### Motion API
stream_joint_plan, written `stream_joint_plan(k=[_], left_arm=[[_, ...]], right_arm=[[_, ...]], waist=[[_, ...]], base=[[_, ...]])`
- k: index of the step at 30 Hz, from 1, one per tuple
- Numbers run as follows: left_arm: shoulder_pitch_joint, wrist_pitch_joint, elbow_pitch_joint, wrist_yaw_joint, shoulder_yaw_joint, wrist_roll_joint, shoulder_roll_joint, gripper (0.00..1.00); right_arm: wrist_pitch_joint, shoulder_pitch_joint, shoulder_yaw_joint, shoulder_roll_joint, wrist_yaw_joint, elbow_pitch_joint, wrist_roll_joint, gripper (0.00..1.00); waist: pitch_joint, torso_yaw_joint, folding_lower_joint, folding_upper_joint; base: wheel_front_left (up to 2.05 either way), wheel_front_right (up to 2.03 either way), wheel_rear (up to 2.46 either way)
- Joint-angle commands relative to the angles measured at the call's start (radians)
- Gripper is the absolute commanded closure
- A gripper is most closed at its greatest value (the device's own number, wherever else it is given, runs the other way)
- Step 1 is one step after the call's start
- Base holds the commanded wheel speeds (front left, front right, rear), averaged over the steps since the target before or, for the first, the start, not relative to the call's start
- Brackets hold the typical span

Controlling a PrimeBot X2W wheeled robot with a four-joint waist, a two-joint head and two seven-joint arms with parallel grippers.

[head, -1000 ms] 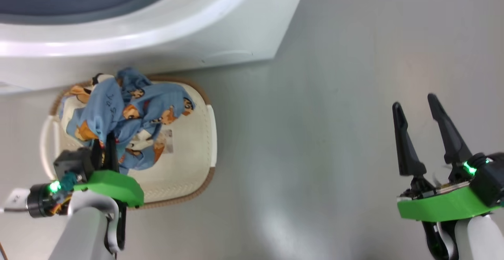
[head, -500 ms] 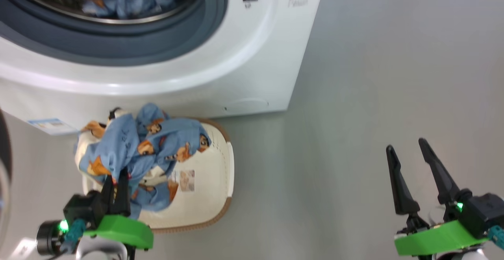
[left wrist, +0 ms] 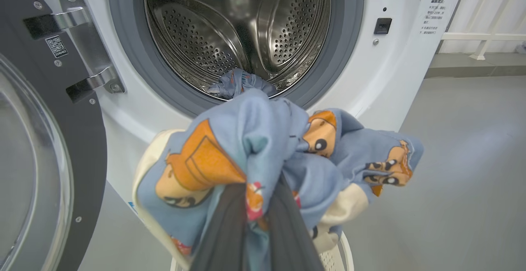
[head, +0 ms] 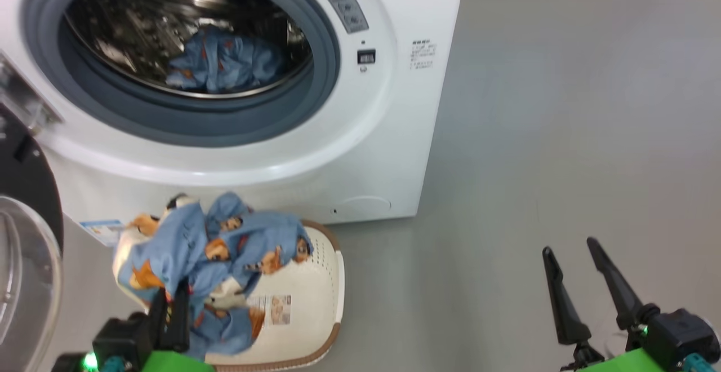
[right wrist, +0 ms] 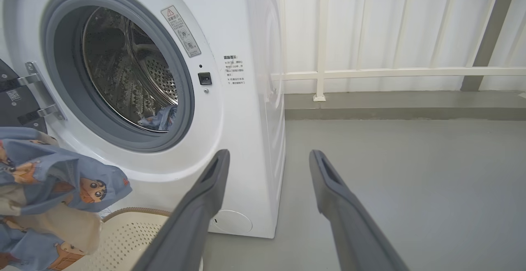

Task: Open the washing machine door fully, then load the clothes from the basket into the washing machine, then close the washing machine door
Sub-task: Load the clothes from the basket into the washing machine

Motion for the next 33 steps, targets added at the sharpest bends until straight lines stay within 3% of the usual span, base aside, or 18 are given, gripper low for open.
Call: stream_joint_plan(k=[1, 14, 33], left_arm=[[-0.003, 0.001, -0.039, 0.01, 0.03, 0.007, 0.022, 1.0], [0.065, 0.035, -0.119, 0.026, 0.022, -0.005, 0.037, 1.0], [0.081, 0.049, -0.131, 0.037, 0.014, -0.019, 0.044, 1.0]], right_arm=[[0.005, 0.005, 0.032, -0.006, 0.006, -0.022, -0.013, 0.0], [0.028, 0.049, 0.047, 0.001, 0.006, -0.03, -0.017, 0.0], [0.029, 0.066, 0.05, 0.013, 0.006, -0.03, -0.016, 0.0]], waist=[[-0.039, 0.003, 0.0001, 0.0], [-0.108, 0.005, 0.0001, 0.0], [-0.13, 0.0, 0.0001, 0.0]], base=[[0.0, 0.0, 0.0], [0.0, 0.0, 0.0], [0.0, 0.0, 0.0]])
